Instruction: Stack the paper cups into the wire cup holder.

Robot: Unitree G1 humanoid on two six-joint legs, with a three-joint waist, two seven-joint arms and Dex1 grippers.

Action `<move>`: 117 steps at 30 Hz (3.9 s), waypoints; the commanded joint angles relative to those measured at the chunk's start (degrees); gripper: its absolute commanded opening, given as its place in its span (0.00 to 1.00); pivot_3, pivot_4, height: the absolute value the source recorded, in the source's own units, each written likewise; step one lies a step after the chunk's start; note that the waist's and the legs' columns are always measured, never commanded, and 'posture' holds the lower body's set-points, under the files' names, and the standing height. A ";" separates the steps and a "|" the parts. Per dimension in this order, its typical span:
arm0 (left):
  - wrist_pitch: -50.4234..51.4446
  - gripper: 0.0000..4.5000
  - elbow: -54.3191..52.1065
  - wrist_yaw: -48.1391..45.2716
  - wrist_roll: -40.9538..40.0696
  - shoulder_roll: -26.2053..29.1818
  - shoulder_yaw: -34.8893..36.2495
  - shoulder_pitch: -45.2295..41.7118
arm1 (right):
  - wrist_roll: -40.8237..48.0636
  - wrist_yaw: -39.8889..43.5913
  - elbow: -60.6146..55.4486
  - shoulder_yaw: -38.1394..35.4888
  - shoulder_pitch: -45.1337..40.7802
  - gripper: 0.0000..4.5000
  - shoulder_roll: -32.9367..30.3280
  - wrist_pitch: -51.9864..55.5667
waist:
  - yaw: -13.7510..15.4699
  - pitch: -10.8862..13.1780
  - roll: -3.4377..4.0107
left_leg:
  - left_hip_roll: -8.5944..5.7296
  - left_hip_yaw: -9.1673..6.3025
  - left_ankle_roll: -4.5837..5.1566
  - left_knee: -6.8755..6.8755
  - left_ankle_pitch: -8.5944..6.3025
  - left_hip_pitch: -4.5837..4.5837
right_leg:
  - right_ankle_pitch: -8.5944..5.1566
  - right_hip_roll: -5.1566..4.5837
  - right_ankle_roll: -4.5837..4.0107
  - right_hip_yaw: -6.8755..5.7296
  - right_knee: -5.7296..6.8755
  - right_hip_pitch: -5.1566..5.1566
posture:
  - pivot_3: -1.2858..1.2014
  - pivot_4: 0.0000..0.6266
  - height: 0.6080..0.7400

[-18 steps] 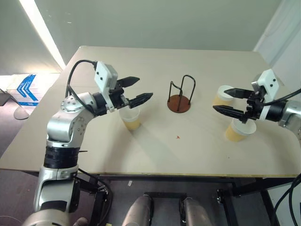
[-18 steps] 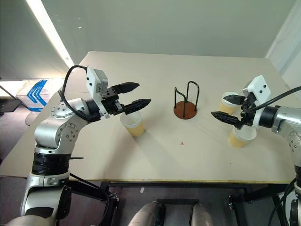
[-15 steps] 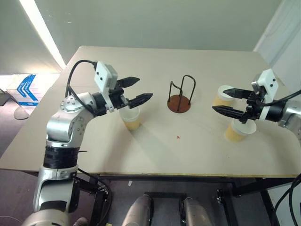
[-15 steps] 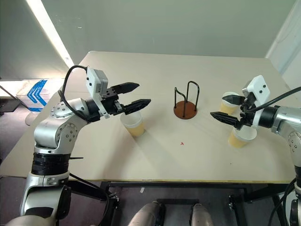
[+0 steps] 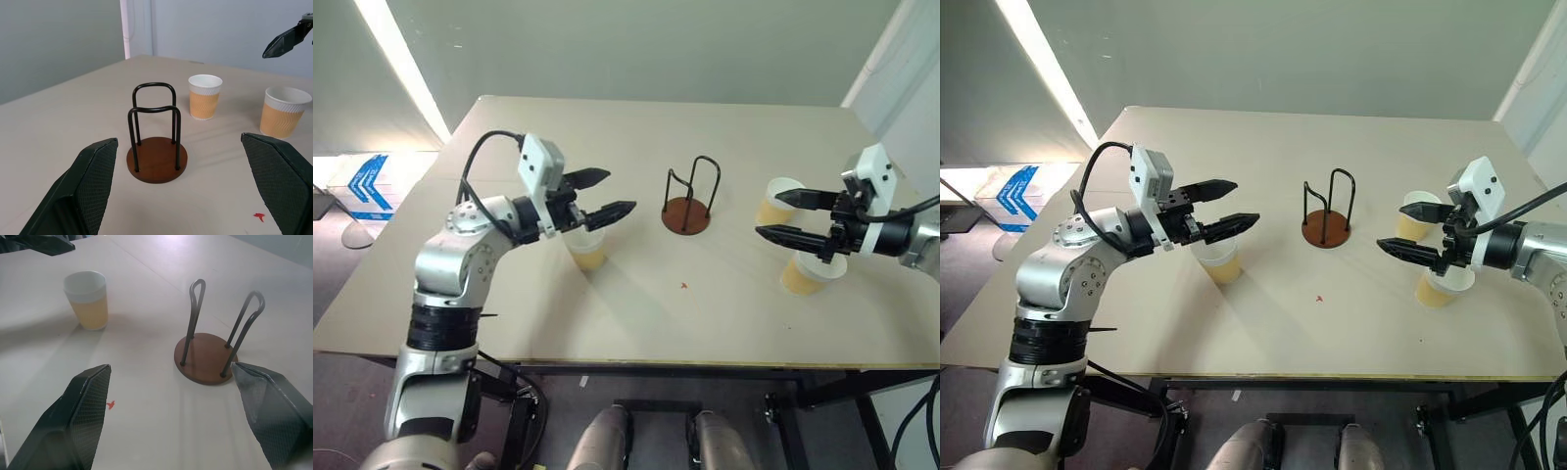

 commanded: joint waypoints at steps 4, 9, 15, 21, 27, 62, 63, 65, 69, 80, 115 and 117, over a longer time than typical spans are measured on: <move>1.57 0.98 -1.18 2.67 0.84 -3.07 -2.38 -2.12 | 1.17 -0.99 -2.64 -3.12 0.16 0.92 -0.97 0.38 | 0.11 0.00 0.00 | 0.00 0.00 0.04 0.02 0.03 -0.01 | 0.00 -0.01 0.01 0.00 0.00 0.01 | 0.52 0.24 1.00; 1.94 0.98 -0.49 4.29 1.88 -4.46 -3.54 -3.38 | 1.62 -1.51 -3.40 -4.12 0.81 0.92 -1.05 1.06 | 0.06 0.01 -0.02 | 0.00 0.02 0.06 0.05 0.12 -0.01 | 0.00 -0.01 0.02 0.00 0.00 0.02 | 0.52 0.24 1.00; 2.47 0.98 -0.33 4.46 3.52 -5.23 -5.41 -4.12 | 1.97 -2.18 -4.19 -4.55 1.71 0.92 -1.03 1.25 | 0.00 0.01 -0.02 | 0.00 0.02 0.29 0.04 0.25 0.00 | -0.03 0.00 0.07 0.00 0.00 0.02 | 0.52 0.24 1.00; 2.86 0.98 1.03 6.10 5.31 -7.38 -6.91 -6.08 | 1.99 -2.37 -4.25 -4.66 2.06 0.92 -1.17 1.17 | 0.18 0.01 -0.03 | 0.00 0.02 0.29 0.07 0.25 -0.03 | -0.03 -0.01 0.11 0.00 -0.01 0.04 | 0.52 0.24 1.00; 3.93 0.98 4.27 9.03 8.07 -10.13 -8.80 -8.57 | 2.63 -1.98 -4.48 -4.82 2.27 0.92 -1.57 1.88 | 0.18 0.01 -0.03 | 0.00 0.03 0.29 0.11 0.25 -0.02 | -0.03 -0.02 0.14 0.01 -0.01 0.06 | 0.52 0.24 1.00; -15.26 0.95 49.80 10.56 23.31 -31.22 -13.25 -29.36 | 6.53 -6.46 -11.88 -11.69 9.98 0.92 -2.42 4.69 | 1.26 0.03 -0.05 | -0.03 0.25 0.36 0.30 0.28 -0.25 | 0.16 -0.06 1.18 0.08 -0.18 0.04 | 0.52 0.24 1.00; -15.89 0.90 50.29 11.05 23.43 -31.39 -12.81 -29.62 | 6.66 -6.62 -12.06 -11.92 10.30 0.92 -2.44 4.70 | 1.28 0.03 -0.05 | -0.03 0.26 0.37 0.30 0.28 -0.25 | 0.15 -0.06 1.19 0.08 -0.17 0.04 | 0.52 0.24 1.00; -16.76 0.77 50.19 10.82 23.12 -31.26 -11.98 -29.78 | 6.89 -6.92 -12.43 -12.37 10.90 0.92 -2.46 4.65 | 1.33 0.04 -0.06 | -0.03 0.26 0.37 0.31 0.28 -0.26 | 0.15 -0.06 1.21 0.07 -0.17 0.04 | 0.52 0.24 1.00; -18.10 0.43 49.47 8.22 23.36 -29.99 -11.91 -29.13 | 6.93 -6.84 -12.43 -12.46 11.27 0.92 -2.84 4.08 | 1.37 0.04 -0.06 | -0.04 0.31 0.38 0.32 0.28 -0.25 | 0.15 -0.05 1.24 0.10 -0.17 0.03 | 0.52 0.24 1.00; -18.68 0.01 48.34 4.39 22.20 -27.25 -9.82 -28.47 | 6.93 -4.87 -12.04 -11.03 10.42 0.92 -4.32 3.86 | 1.36 0.04 -0.06 | -0.05 0.34 0.41 0.37 0.28 -0.26 | 0.14 -0.05 1.28 0.12 -0.15 0.03 | 0.52 0.24 1.00; -16.90 0.01 19.50 -29.87 19.01 -13.66 -24.38 -12.13 | 15.45 6.12 -16.57 -23.40 17.67 0.92 -16.18 9.41 | 1.33 -0.01 0.01 | -0.07 0.31 1.07 0.54 -0.09 -0.27 | -0.23 -0.08 1.24 0.16 -0.04 0.03 | 0.52 0.24 1.00; -17.17 0.01 18.96 -30.77 19.08 -13.13 -24.92 -11.67 | 15.34 6.62 -16.32 -23.06 17.33 0.92 -16.63 9.17 | 1.32 -0.01 0.01 | -0.07 0.30 1.06 0.54 -0.09 -0.27 | -0.26 -0.08 1.28 0.16 -0.03 0.03 | 0.52 0.24 1.00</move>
